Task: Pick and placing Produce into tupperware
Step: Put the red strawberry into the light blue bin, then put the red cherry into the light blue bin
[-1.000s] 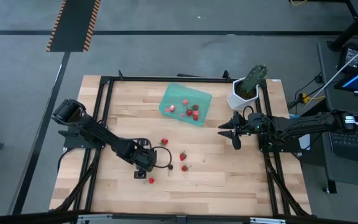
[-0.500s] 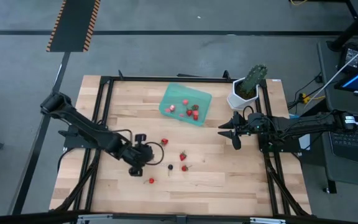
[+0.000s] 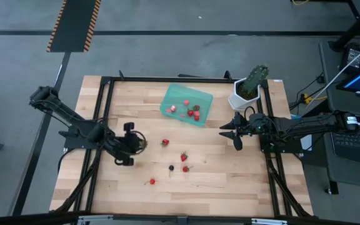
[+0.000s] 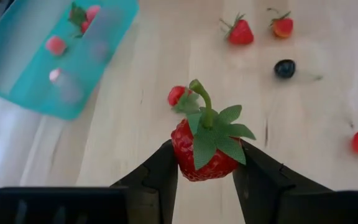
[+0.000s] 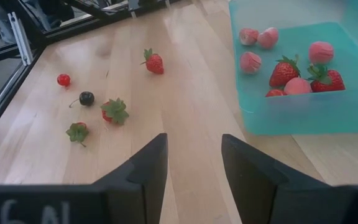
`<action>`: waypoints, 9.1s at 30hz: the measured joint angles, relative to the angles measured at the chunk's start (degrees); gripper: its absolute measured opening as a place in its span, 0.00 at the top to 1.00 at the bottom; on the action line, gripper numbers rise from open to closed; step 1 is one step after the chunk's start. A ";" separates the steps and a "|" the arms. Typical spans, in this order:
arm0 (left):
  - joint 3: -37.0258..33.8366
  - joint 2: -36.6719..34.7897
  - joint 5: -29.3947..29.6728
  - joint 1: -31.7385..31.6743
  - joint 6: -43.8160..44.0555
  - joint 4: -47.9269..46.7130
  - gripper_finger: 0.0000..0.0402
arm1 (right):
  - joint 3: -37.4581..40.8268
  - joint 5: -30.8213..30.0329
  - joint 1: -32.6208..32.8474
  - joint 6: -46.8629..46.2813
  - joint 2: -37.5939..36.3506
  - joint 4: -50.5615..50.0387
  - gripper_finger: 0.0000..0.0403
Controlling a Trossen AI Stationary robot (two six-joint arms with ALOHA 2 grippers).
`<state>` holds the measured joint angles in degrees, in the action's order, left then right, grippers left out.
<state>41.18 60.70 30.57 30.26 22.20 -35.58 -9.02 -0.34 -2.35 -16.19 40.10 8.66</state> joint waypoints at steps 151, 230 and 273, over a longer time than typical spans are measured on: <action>21.73 45.10 -43.10 -56.43 -28.75 29.67 0.44 | 0.00 0.00 0.02 -1.33 -0.02 -2.58 0.62; -16.78 -2.16 -17.81 -1.40 -10.32 51.39 1.00 | 0.00 3.15 0.07 -3.34 0.01 0.98 0.62; 17.83 33.31 -22.36 7.63 22.69 1.37 1.00 | 0.00 2.25 10.16 -9.07 0.02 0.88 0.62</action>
<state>59.01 94.02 8.21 37.89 44.89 -34.20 -9.02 1.91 7.81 -25.25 40.12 9.54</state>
